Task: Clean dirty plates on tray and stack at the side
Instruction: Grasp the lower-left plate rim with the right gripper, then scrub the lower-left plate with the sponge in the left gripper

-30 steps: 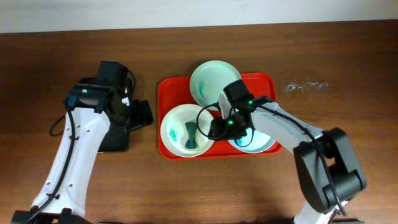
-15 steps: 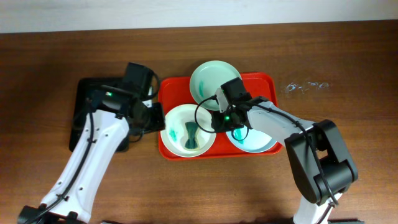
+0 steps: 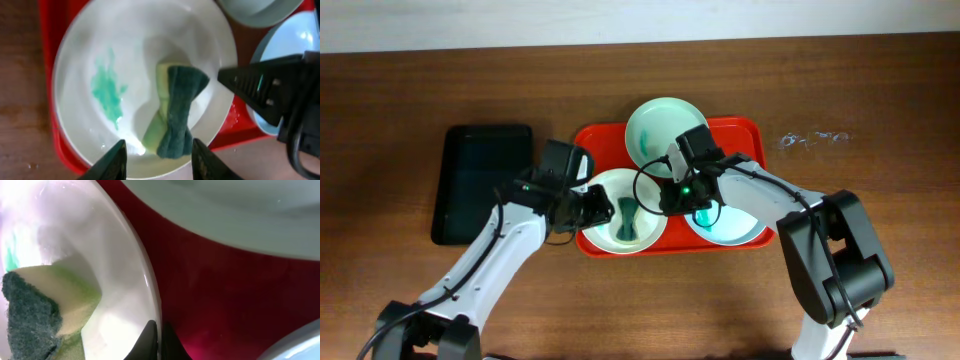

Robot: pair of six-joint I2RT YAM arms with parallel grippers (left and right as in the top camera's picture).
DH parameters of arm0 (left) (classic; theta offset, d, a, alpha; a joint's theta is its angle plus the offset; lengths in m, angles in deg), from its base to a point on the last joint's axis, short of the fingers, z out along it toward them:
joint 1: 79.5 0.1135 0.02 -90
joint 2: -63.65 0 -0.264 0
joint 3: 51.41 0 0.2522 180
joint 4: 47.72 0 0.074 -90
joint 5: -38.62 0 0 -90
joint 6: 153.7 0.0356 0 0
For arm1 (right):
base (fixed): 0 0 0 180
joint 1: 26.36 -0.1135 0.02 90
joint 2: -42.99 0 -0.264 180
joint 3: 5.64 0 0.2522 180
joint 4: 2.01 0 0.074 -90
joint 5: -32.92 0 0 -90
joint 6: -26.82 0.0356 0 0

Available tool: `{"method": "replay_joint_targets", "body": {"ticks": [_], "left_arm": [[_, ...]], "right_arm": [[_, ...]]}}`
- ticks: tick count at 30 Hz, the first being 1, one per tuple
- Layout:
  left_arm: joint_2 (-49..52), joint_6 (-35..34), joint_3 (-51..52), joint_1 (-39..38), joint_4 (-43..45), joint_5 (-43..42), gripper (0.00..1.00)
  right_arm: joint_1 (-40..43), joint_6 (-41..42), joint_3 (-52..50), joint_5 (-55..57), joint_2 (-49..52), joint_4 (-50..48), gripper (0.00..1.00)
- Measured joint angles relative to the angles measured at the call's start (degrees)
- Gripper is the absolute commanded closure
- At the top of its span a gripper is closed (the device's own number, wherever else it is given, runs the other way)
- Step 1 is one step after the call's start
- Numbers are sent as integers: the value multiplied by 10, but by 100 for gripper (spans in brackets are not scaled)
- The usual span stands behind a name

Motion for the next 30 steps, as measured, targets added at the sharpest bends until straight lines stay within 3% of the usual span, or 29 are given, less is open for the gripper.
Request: {"method": "replay_joint_targets", "body": {"ticks": [4,8,12,14,18,21,24,30], "left_arm": [[0,-6,15,-47,59,8,59],[0,-7,15,-88,63,60,60],[1,-7,15,-93,65,83,59],[12,-7,15,-93,67,85,59],[50,-7,16,-93,68,84,59],[53,-7,16,-93,87,75,61],[56,-7,16,-93,90,68,60],[94,-7,17,-103,108,63,55]], "right_arm": [[0,1,0,-1,0,4,96],[0,5,45,38,4,105,96],[0,-6,59,53,5,121,71],[-1,-7,59,48,5,122,66],[-3,-8,60,40,9,115,68],[-3,-7,60,21,19,108,85],[-3,0,60,11,25,107,92],[-3,11,60,9,27,105,94]]}}
